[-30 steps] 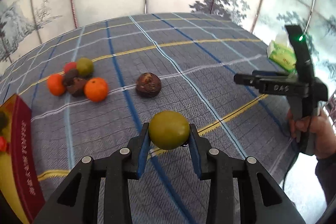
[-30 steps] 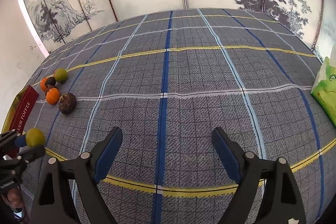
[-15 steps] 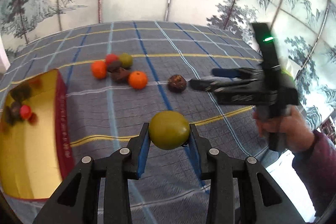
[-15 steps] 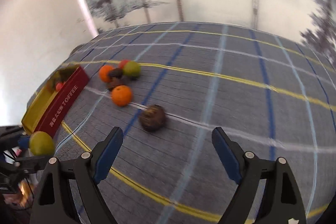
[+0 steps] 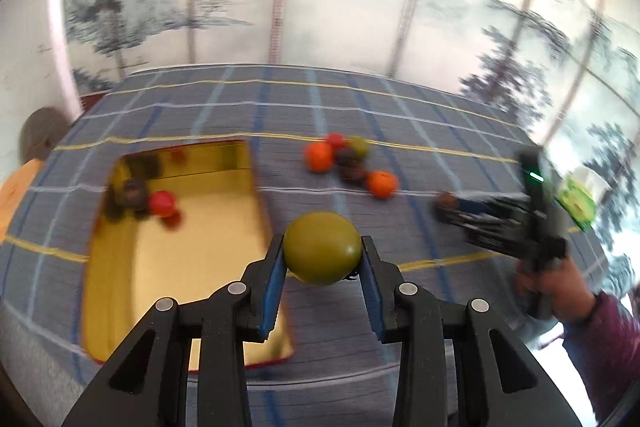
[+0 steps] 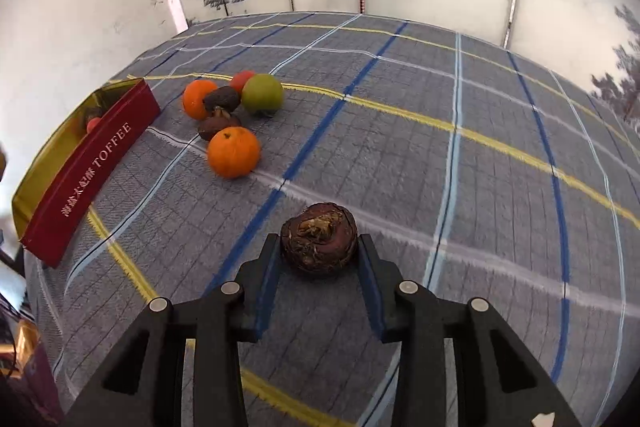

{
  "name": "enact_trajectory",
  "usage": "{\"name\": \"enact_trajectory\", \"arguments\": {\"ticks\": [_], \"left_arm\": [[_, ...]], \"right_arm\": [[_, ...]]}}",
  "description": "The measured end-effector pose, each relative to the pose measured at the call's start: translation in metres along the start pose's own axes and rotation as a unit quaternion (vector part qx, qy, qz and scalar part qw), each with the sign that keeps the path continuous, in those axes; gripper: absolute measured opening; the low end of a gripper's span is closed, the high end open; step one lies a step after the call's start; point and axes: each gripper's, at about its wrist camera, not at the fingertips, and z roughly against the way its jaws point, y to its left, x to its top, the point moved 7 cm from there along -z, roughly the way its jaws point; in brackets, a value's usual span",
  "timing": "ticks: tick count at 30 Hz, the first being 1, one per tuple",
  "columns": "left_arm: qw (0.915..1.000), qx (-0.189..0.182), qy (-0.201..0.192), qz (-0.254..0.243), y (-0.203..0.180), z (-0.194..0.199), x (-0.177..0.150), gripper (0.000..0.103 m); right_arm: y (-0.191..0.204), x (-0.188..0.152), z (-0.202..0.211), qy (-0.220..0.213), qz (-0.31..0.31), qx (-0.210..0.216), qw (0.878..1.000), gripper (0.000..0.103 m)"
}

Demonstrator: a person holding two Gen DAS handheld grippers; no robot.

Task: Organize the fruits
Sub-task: 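Carry the green lime into the tin with the left gripper while the right grasps a brown lychee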

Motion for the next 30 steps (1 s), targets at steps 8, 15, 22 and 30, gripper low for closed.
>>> {"name": "enact_trajectory", "arguments": {"ticks": [8, 15, 22, 30], "left_arm": [[0.9953, 0.086, 0.015, 0.042, 0.085, -0.013, -0.015, 0.037], [0.9900, 0.109, 0.032, 0.083, 0.127, -0.033, -0.029, 0.037], [0.9871, 0.135, 0.035, 0.079, 0.142, -0.042, -0.030, 0.037], [0.9838, 0.164, 0.034, 0.063, 0.154, -0.050, -0.021, 0.038]], "right_arm": [[-0.016, -0.003, 0.006, -0.007, -0.044, -0.001, 0.999, 0.035], [-0.014, -0.002, 0.004, -0.005, -0.036, -0.009, 0.999, 0.035], [-0.012, -0.003, 0.003, -0.004, -0.032, -0.016, 0.999, 0.035], [-0.010, -0.003, 0.001, -0.002, -0.026, -0.023, 0.999, 0.035]]}}
